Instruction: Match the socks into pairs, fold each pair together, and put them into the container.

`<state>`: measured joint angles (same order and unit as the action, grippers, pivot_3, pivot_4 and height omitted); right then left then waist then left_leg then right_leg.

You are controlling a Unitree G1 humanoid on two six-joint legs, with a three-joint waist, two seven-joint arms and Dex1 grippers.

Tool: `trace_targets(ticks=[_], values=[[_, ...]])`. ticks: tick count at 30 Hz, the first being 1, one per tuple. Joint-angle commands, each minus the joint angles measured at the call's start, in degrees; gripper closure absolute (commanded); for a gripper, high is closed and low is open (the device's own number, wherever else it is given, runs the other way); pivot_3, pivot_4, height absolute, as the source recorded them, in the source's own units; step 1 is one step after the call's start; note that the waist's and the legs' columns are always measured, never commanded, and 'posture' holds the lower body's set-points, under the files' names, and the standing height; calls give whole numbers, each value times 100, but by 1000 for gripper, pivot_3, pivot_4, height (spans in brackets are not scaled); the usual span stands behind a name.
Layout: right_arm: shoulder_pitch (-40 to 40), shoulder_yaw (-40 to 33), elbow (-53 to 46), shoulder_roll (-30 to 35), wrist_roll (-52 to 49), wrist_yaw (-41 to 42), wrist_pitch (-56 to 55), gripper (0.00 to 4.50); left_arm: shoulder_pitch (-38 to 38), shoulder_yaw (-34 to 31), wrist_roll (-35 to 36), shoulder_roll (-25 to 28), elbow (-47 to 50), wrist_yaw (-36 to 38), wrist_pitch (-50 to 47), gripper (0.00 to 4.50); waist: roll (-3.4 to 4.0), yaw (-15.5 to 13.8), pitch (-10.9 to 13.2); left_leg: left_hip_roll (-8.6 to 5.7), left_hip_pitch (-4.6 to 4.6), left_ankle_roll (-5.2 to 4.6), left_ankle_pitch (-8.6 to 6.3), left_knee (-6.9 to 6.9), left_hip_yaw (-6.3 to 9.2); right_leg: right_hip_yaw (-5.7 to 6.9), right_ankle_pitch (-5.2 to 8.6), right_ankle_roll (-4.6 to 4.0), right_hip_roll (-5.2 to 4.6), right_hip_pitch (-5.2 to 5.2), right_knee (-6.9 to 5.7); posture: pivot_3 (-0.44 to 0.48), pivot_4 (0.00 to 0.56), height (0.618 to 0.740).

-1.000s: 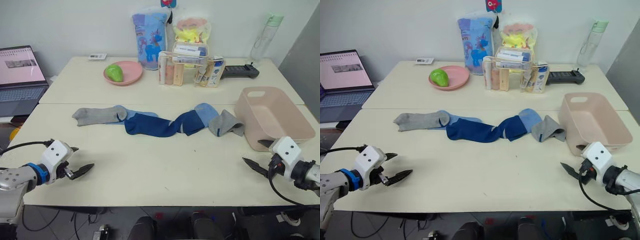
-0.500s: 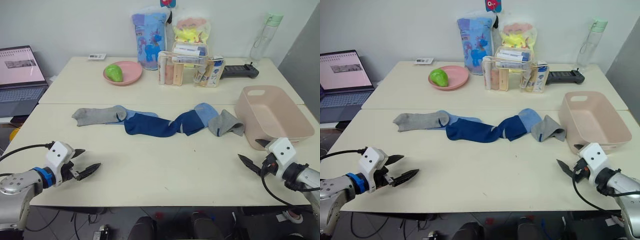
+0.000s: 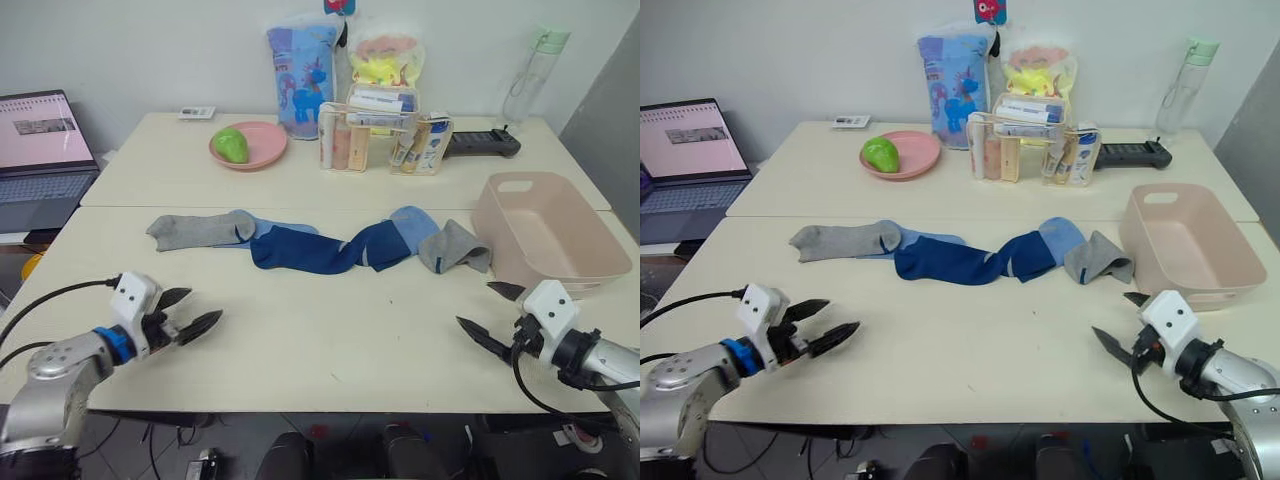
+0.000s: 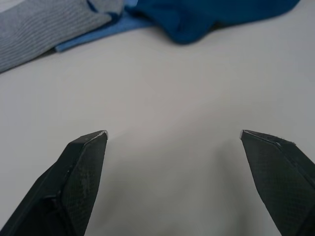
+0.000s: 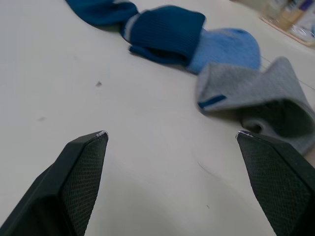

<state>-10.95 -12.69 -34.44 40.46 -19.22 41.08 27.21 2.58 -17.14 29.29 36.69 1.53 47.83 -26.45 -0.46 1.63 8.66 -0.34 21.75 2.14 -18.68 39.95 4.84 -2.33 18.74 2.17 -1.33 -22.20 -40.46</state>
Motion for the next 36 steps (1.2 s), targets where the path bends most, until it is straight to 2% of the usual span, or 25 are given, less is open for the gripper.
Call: trace_targets(ticks=[1, 6, 12, 16, 23, 28, 31, 36], values=[[241, 124, -663, 0, -353, -177, 536, 15, 409, -75, 311, -238, 165, -567, -561, 0, -7, 2, -3, 1, 0, 0, 0, -1, 2, 1, 0, 0, 1, 0, -1, 0, 150, 703], [907, 577, -1068, -45, -474, -398, 935, 15, 1244, 232, -170, -774, -347, -1512, -629, 0, -9, 16, -1, -1, -4, 1, 1, 0, 3, 1, 0, 0, 3, -2, -7, 0, 150, 703], [1237, 698, -1101, -65, -551, -553, 1139, 15, 1682, 468, -347, -1196, -795, -1801, -643, 0, -18, -1, 2, -4, 5, 5, 3, 0, 5, 3, 0, 0, 2, -6, 4, 0, 150, 703], [1307, 738, -1122, -99, -569, -627, 1190, 0, 1861, 559, -366, -1364, -959, -1797, -636, 859, -19, -1, 2, -4, 4, 6, 3, 0, 8, 5, 0, 0, 2, -5, 1, 0, 150, 703], [1328, 829, -1183, -128, -569, -709, 1233, 0, 2084, 584, -507, -1603, -1229, -2065, -503, 3058, -20, -1, 2, -4, 4, 6, 4, 1, 7, 5, 0, 0, 1, -6, -1, 0, 150, 703], [1322, 815, -1191, -101, -574, -716, 1240, 0, 2025, 585, -528, -1651, -1265, -1975, -309, 4475, -21, -1, 2, -5, 5, 11, 6, 1, 5, 3, 0, 0, 1, -6, 1, 0, 150, 703], [1305, 783, -1202, -85, -583, -706, 1231, 0, 1911, 379, -361, -1609, -864, -1853, -64, 4475, -22, 2, 3, -4, 4, 11, 7, 1, 6, 3, 0, 0, 1, -6, 0, 0, 150, 703], [1390, 801, -1126, -107, -603, -684, 1187, 0, 1491, -61, -9, -1368, -19, -1826, -210, 4475, -24, 11, 4, -1, 4, 13, 7, 0, 6, 1, 0, 0, 1, -6, 2, 0, 150, 703]])
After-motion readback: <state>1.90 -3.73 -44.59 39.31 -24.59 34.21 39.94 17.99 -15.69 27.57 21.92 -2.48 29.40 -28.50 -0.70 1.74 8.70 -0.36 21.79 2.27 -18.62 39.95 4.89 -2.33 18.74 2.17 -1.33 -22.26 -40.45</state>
